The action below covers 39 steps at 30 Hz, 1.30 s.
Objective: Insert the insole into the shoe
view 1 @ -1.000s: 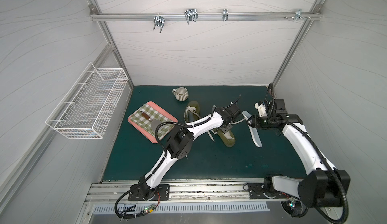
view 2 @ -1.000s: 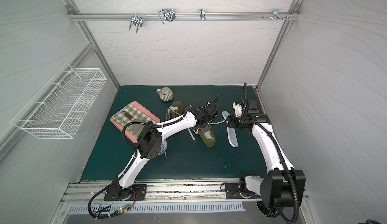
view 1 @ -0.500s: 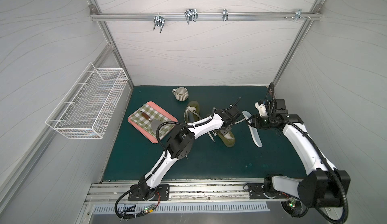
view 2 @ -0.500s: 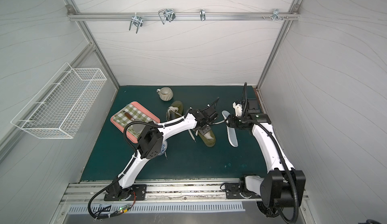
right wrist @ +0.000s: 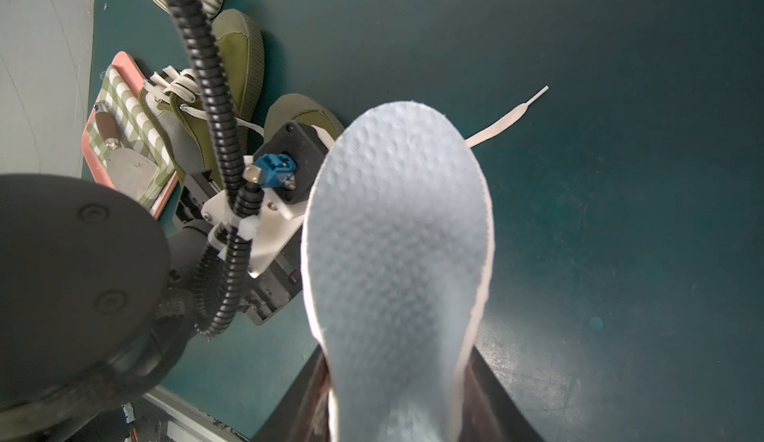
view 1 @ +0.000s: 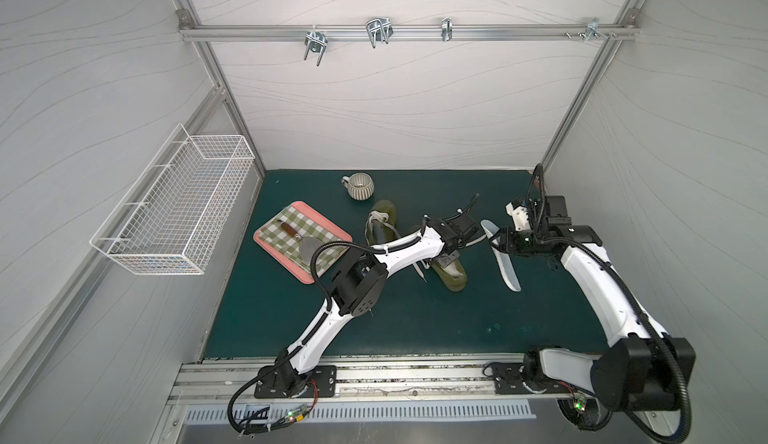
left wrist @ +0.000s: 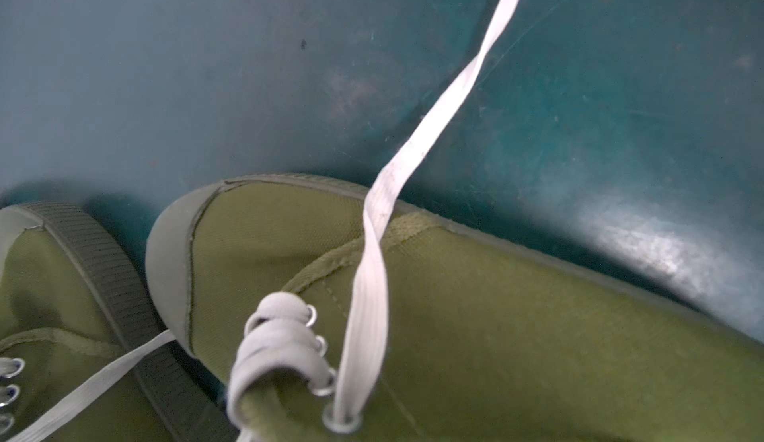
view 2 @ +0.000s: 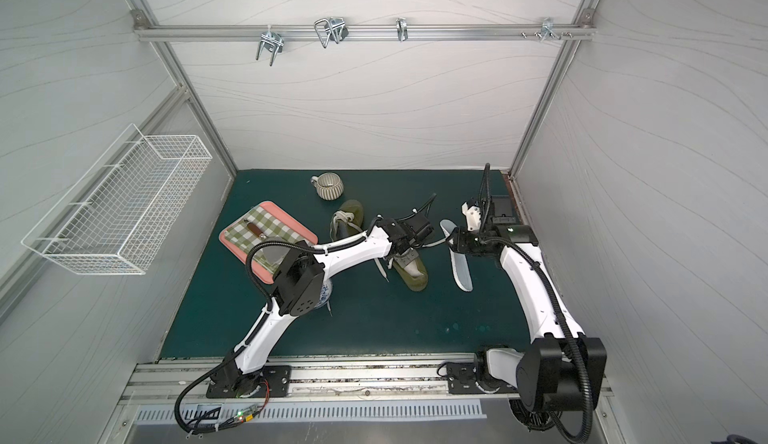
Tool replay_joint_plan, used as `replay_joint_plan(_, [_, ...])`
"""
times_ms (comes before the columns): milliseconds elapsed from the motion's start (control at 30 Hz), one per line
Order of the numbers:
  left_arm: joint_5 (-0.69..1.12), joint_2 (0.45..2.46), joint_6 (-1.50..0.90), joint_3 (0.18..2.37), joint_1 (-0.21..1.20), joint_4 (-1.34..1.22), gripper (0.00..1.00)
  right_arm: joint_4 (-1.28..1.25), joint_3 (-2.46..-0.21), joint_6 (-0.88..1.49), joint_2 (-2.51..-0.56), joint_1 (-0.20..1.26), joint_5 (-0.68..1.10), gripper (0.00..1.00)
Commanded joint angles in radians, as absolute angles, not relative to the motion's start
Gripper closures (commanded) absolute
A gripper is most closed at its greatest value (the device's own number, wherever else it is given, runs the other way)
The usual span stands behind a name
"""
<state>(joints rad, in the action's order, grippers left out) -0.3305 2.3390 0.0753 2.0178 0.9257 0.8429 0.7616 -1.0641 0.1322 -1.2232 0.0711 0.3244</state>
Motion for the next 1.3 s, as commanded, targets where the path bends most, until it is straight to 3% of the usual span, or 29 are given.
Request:
replay_joint_plan(0, [-0.292, 2.294, 0.074, 2.094, 0.924, 0.915, 1.00, 0.793, -1.091, 0.121, -1.222, 0.066, 0.333, 0.56])
replay_joint_plan(367, [0.019, 2.205, -0.035, 2.042, 0.834, 0.928, 1.00, 0.848, -1.118, 0.073, -1.266, 0.116, 0.302, 0.61])
replay_joint_plan(667, [0.212, 2.107, -0.112, 1.898, 0.765, 0.773, 1.00, 0.982, -1.193, -0.013, -1.356, 0.259, 0.212, 0.69])
replay_joint_plan(1267, [0.493, 2.046, -0.176, 1.750, 0.690, 0.597, 1.00, 0.998, -1.207, -0.086, -1.421, 0.537, 0.099, 0.70])
